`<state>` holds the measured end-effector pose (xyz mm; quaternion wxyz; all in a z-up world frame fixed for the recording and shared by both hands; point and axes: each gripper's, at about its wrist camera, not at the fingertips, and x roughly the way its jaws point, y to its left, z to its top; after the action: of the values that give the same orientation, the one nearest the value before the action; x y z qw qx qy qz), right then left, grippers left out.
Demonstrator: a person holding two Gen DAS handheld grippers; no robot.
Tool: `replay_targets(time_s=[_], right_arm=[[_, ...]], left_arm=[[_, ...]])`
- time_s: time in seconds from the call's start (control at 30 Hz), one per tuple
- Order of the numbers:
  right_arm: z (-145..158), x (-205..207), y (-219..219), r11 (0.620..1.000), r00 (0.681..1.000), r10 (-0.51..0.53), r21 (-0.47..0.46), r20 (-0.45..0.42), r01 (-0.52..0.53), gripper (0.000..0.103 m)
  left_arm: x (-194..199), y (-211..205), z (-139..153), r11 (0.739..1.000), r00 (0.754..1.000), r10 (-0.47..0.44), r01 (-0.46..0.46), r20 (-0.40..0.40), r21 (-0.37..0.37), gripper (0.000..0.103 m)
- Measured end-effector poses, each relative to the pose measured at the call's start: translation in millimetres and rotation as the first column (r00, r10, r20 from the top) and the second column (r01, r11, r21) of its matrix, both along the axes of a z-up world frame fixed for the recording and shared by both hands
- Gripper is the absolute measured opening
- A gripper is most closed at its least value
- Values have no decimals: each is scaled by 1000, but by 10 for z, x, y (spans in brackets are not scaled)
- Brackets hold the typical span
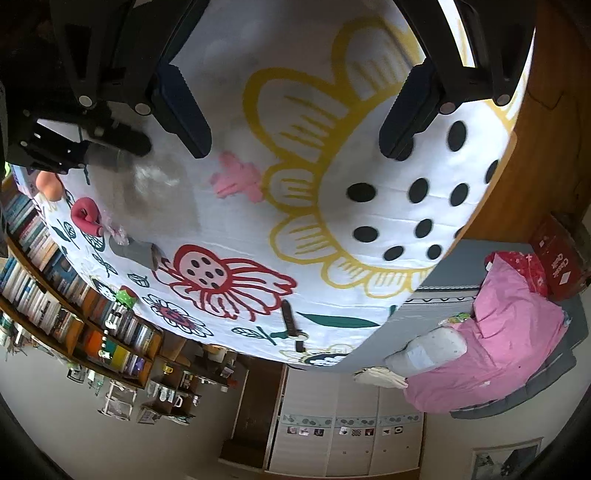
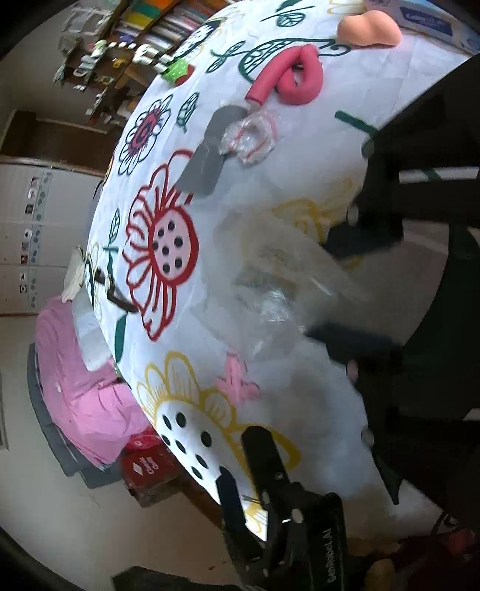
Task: Organize soft objects
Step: 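Lower the left tool toward the pink cross toy while the right lowers onto the large clear bag, then close the left tool on the pink cross toy while the right grasps the clear bag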
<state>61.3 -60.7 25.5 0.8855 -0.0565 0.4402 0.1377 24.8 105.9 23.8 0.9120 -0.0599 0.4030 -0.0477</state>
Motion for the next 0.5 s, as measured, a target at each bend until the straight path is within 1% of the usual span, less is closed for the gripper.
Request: replay_targets(time_s=[0.03, 0.13, 0.3, 0.47, 0.5], right_arm=[[3, 7, -31, 1000, 1000, -9, 9, -2, 9, 20], [7, 16, -164, 998, 999, -38, 48, -13, 39, 19], [2, -39, -310, 995, 998, -66, 80, -15, 67, 19], [9, -88, -363, 992, 998, -70, 101, -5, 70, 19], [12, -94, -374, 992, 997, -71, 105, -1, 71, 19]], left_arm=[[13, -21, -3, 1000, 1000, -3, 3, -1, 0, 95], [62, -99, -10, 1000, 1000, -13, 13, -3, -1, 95], [174, -194, -29, 1000, 1000, -7, 7, -10, 7, 93], [256, -252, -52, 1000, 1000, 10, -10, -23, 17, 78], [272, -263, -52, 1000, 1000, 17, -16, -25, 23, 77]])
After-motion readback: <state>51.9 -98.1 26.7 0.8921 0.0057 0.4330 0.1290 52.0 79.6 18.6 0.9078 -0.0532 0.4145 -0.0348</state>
